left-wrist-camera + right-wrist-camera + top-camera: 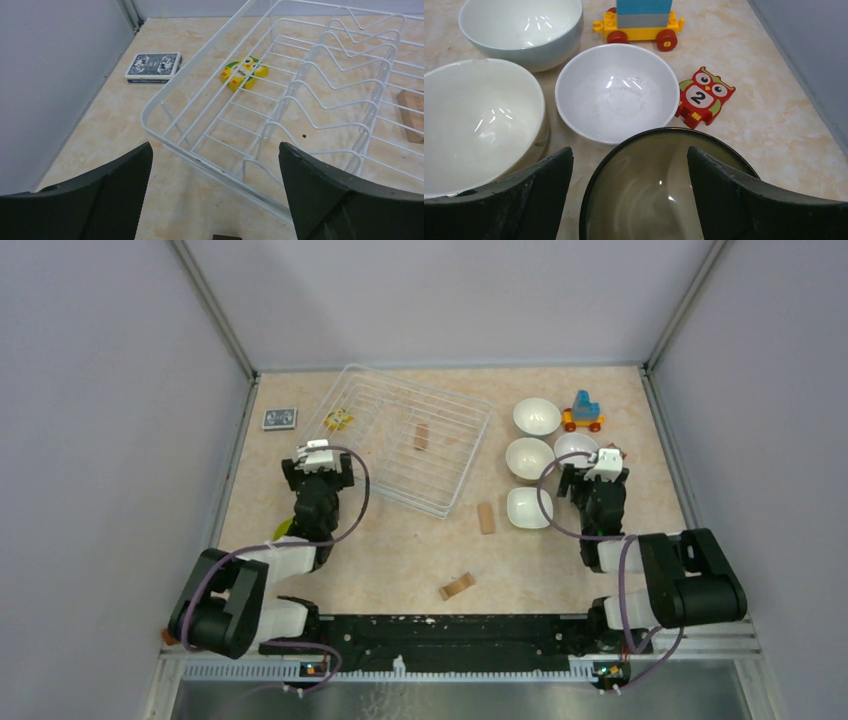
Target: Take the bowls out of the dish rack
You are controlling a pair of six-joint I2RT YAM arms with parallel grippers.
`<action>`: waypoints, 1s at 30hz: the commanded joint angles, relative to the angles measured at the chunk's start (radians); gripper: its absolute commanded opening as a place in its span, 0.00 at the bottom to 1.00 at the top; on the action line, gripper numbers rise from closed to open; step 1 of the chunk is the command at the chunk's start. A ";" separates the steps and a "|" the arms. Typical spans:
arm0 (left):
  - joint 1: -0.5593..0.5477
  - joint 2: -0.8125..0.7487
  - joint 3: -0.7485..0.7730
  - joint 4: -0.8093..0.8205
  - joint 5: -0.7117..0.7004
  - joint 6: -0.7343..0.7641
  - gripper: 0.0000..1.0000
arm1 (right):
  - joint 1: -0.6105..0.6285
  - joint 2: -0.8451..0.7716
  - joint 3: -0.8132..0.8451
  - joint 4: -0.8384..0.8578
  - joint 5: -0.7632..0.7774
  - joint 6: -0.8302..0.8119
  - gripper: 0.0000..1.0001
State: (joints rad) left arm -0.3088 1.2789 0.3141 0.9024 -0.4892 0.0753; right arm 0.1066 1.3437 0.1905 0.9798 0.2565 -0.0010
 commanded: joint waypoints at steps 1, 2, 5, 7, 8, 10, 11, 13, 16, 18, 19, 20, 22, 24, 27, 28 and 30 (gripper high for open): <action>0.066 0.021 -0.065 0.087 0.106 -0.010 0.99 | -0.019 0.084 0.001 0.216 0.002 -0.011 0.83; 0.070 0.030 -0.065 0.095 0.112 -0.006 0.99 | -0.029 0.091 0.004 0.200 0.009 0.008 0.83; 0.077 0.066 -0.071 0.135 0.128 0.001 0.99 | -0.035 0.116 -0.012 0.259 0.013 0.020 0.82; 0.083 0.096 -0.073 0.161 0.130 0.001 0.99 | -0.034 0.115 -0.012 0.253 0.013 0.020 0.81; 0.089 0.110 -0.073 0.167 0.130 -0.004 0.99 | -0.034 0.117 -0.014 0.264 0.016 0.018 0.85; 0.099 0.130 -0.069 0.189 0.156 0.005 0.99 | -0.033 0.113 -0.015 0.260 0.017 0.015 0.88; 0.102 0.132 -0.062 0.174 0.181 0.010 0.99 | -0.030 0.115 -0.017 0.267 0.012 0.010 0.88; 0.111 0.145 -0.054 0.181 0.213 0.029 0.98 | -0.029 0.115 -0.016 0.266 0.007 0.006 0.89; 0.154 0.186 -0.083 0.280 0.313 0.031 0.97 | -0.028 0.116 -0.017 0.267 0.005 0.008 0.89; 0.188 0.255 -0.094 0.350 0.392 0.039 0.97 | -0.028 0.116 -0.015 0.264 0.003 0.009 0.89; 0.194 0.277 -0.081 0.344 0.429 0.045 0.97 | -0.028 0.117 -0.016 0.264 0.002 0.009 0.89; 0.203 0.296 -0.072 0.352 0.452 0.048 0.97 | -0.028 0.116 -0.016 0.264 0.003 0.010 0.89; 0.215 0.291 -0.050 0.299 0.445 0.020 0.99 | -0.028 0.116 -0.016 0.264 0.003 0.009 0.90; 0.226 0.293 -0.036 0.271 0.454 0.012 0.99 | -0.028 0.116 -0.016 0.264 0.003 0.009 0.90; 0.228 0.289 -0.041 0.274 0.454 0.011 0.99 | -0.028 0.115 -0.016 0.264 0.003 0.009 0.90; 0.228 0.291 -0.038 0.270 0.455 0.011 0.99 | -0.029 0.116 -0.016 0.264 0.003 0.009 0.90; 0.228 0.293 -0.040 0.276 0.455 0.012 0.99 | -0.028 0.115 -0.016 0.264 0.003 0.009 0.90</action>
State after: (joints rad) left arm -0.0879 1.5345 0.2920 1.3327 -0.0605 0.0456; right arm 0.0807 1.4559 0.1768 1.1866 0.2676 0.0029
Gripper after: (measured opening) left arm 0.987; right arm 0.900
